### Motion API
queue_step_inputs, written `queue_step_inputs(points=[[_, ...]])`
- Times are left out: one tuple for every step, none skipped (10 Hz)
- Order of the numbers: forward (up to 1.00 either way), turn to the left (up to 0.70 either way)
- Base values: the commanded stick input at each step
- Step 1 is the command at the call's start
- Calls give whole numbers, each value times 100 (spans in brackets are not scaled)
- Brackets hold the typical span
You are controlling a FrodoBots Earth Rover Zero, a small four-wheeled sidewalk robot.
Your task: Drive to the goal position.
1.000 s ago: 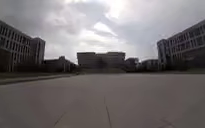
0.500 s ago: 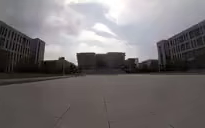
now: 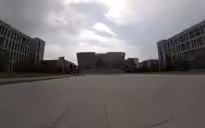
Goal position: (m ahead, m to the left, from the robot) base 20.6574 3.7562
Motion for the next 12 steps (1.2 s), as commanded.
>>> queue_step_inputs(points=[[70,0],[70,0],[70,0],[70,0],[70,0],[70,0],[70,0],[70,0],[70,0],[70,0],[70,0],[70,0]])
